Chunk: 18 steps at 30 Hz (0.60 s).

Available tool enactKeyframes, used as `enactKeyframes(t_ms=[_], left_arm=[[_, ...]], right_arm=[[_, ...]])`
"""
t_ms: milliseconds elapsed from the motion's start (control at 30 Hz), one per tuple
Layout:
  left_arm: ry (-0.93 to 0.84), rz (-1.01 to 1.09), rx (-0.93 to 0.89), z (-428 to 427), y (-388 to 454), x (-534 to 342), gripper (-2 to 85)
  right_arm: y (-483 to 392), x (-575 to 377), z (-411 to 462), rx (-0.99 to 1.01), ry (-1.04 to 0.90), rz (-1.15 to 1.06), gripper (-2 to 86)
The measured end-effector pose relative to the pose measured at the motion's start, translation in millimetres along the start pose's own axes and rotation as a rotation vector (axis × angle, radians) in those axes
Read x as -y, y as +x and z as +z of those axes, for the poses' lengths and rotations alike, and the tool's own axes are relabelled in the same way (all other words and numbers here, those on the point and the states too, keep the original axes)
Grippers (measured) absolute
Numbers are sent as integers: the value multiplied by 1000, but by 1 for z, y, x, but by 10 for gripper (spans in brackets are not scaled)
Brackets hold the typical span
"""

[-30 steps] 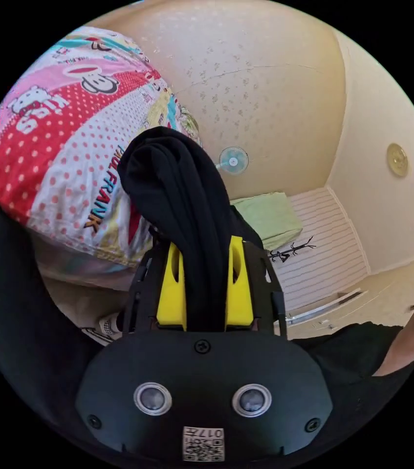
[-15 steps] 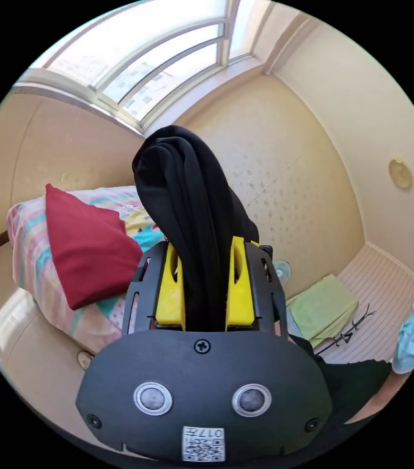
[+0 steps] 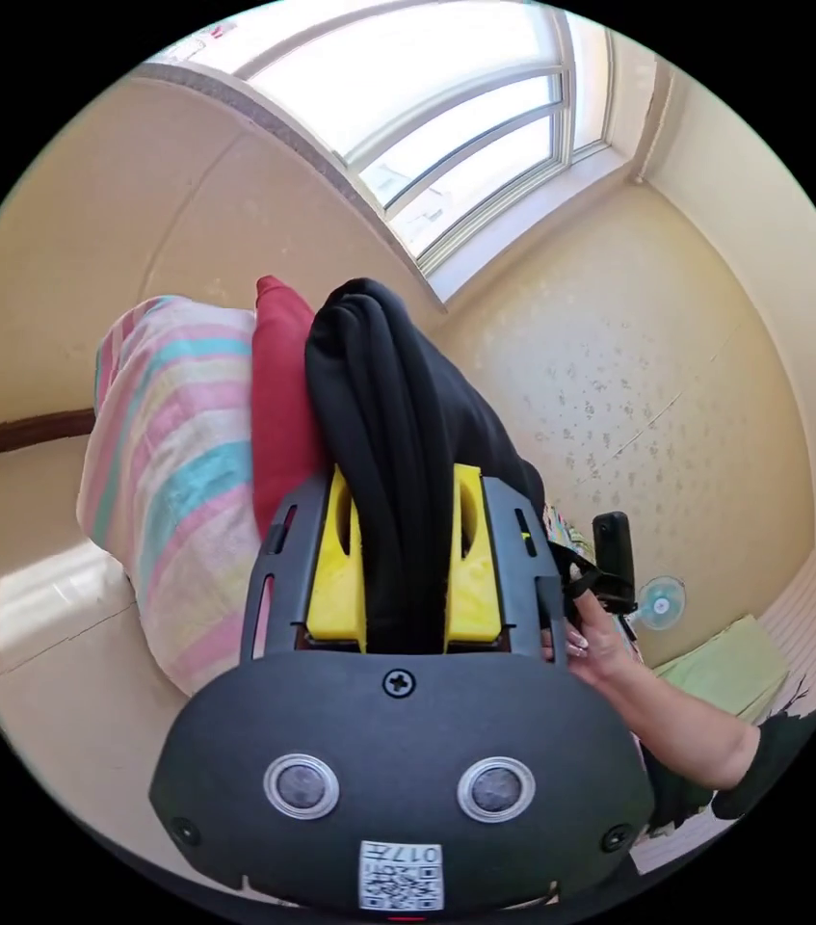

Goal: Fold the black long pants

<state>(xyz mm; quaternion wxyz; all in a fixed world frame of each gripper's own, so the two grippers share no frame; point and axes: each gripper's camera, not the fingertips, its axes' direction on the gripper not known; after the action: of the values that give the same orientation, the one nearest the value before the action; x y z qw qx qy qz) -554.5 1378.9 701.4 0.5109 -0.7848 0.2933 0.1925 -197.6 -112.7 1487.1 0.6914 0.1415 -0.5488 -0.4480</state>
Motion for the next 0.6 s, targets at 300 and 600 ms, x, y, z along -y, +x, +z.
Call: enactKeyframes(t_ms=[300, 600], left_arm=[[112, -229, -221, -60, -42, -98, 119], [-91, -206, -211, -129, 39, -262, -8]], right_arm=[[13, -110, -10, 185, -25, 75, 58], [-77, -381, -81, -184, -38, 94, 8]])
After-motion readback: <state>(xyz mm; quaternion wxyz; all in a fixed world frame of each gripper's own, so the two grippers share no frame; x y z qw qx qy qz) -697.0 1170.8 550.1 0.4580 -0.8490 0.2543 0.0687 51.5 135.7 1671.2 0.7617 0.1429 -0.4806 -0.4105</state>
